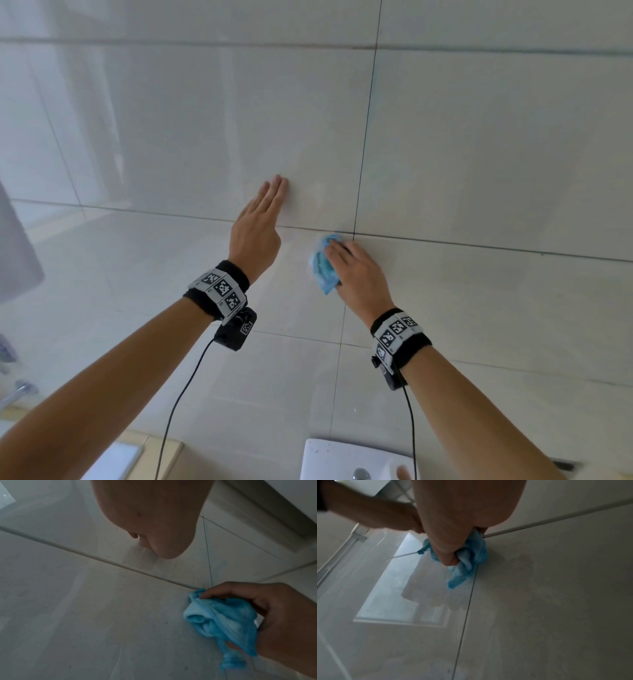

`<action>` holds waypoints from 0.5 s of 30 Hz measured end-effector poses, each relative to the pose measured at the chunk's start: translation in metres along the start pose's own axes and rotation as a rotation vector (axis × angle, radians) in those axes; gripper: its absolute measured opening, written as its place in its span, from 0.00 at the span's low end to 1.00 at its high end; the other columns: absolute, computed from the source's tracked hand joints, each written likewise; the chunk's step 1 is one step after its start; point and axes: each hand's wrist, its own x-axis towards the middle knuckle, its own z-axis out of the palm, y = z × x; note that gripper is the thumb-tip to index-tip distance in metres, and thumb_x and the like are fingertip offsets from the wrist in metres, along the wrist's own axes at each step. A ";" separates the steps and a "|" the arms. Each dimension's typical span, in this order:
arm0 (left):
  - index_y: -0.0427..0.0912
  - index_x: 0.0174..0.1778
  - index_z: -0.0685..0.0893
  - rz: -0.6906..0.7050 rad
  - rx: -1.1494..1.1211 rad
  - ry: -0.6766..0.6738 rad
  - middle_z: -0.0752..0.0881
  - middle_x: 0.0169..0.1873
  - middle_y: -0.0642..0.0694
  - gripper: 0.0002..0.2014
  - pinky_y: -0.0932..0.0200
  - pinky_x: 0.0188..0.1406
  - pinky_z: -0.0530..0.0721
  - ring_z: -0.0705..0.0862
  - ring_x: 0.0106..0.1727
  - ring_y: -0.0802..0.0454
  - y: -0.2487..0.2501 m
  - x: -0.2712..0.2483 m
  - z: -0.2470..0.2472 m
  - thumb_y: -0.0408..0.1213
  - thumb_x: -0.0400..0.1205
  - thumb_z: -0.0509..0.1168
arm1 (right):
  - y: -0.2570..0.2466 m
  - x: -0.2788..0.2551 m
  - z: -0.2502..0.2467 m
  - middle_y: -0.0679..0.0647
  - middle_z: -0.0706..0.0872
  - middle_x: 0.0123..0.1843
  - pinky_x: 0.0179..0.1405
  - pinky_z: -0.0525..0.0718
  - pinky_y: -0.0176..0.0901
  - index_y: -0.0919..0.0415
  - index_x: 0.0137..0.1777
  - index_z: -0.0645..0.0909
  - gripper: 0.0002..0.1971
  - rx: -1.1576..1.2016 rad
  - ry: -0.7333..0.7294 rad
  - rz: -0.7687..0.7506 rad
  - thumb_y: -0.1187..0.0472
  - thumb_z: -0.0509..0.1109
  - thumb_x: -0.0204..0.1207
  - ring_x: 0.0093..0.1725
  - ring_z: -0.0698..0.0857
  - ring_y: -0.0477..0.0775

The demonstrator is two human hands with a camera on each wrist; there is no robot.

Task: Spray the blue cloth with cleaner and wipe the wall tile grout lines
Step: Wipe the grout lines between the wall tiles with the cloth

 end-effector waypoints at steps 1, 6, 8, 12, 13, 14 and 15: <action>0.50 0.93 0.53 0.009 -0.004 -0.008 0.55 0.91 0.54 0.51 0.53 0.89 0.63 0.54 0.91 0.55 -0.002 0.001 -0.003 0.14 0.73 0.54 | -0.004 0.006 0.005 0.57 0.87 0.72 0.74 0.82 0.48 0.65 0.71 0.83 0.32 0.000 -0.015 -0.039 0.73 0.80 0.63 0.71 0.82 0.59; 0.48 0.92 0.59 0.058 -0.018 -0.039 0.60 0.90 0.55 0.52 0.56 0.85 0.69 0.59 0.90 0.56 -0.016 0.003 -0.015 0.13 0.68 0.54 | -0.036 0.044 0.018 0.59 0.88 0.69 0.69 0.85 0.52 0.66 0.68 0.84 0.29 -0.002 -0.044 -0.145 0.71 0.81 0.64 0.68 0.84 0.61; 0.47 0.92 0.59 0.085 -0.008 -0.042 0.60 0.90 0.53 0.52 0.54 0.87 0.67 0.59 0.90 0.55 -0.019 0.005 -0.017 0.13 0.68 0.54 | -0.027 0.051 0.008 0.59 0.89 0.68 0.64 0.87 0.52 0.66 0.69 0.84 0.29 -0.044 0.005 -0.165 0.72 0.81 0.64 0.65 0.85 0.62; 0.45 0.93 0.54 0.069 0.004 0.009 0.56 0.91 0.51 0.50 0.54 0.90 0.59 0.53 0.92 0.55 -0.019 0.009 -0.020 0.14 0.71 0.54 | 0.022 0.062 -0.046 0.59 0.88 0.66 0.57 0.82 0.50 0.66 0.72 0.82 0.36 -0.107 0.208 -0.053 0.74 0.82 0.60 0.62 0.80 0.59; 0.45 0.93 0.53 0.066 0.003 0.021 0.55 0.92 0.50 0.50 0.54 0.90 0.59 0.51 0.92 0.55 -0.016 0.010 -0.020 0.14 0.72 0.53 | 0.033 0.070 -0.063 0.59 0.88 0.66 0.53 0.82 0.50 0.65 0.73 0.82 0.36 -0.098 0.272 0.018 0.73 0.82 0.61 0.61 0.78 0.59; 0.44 0.93 0.52 0.065 -0.001 0.033 0.53 0.92 0.50 0.49 0.53 0.90 0.59 0.50 0.92 0.55 -0.012 0.012 -0.019 0.14 0.73 0.53 | 0.042 0.080 -0.078 0.59 0.88 0.66 0.51 0.83 0.51 0.64 0.73 0.81 0.36 -0.085 0.329 0.082 0.72 0.82 0.62 0.61 0.78 0.59; 0.44 0.93 0.51 0.060 -0.007 0.046 0.53 0.92 0.49 0.49 0.52 0.91 0.59 0.50 0.92 0.55 -0.007 0.014 -0.018 0.14 0.73 0.53 | 0.049 0.090 -0.091 0.59 0.88 0.66 0.51 0.85 0.52 0.64 0.73 0.81 0.35 -0.075 0.380 0.124 0.72 0.82 0.62 0.63 0.79 0.60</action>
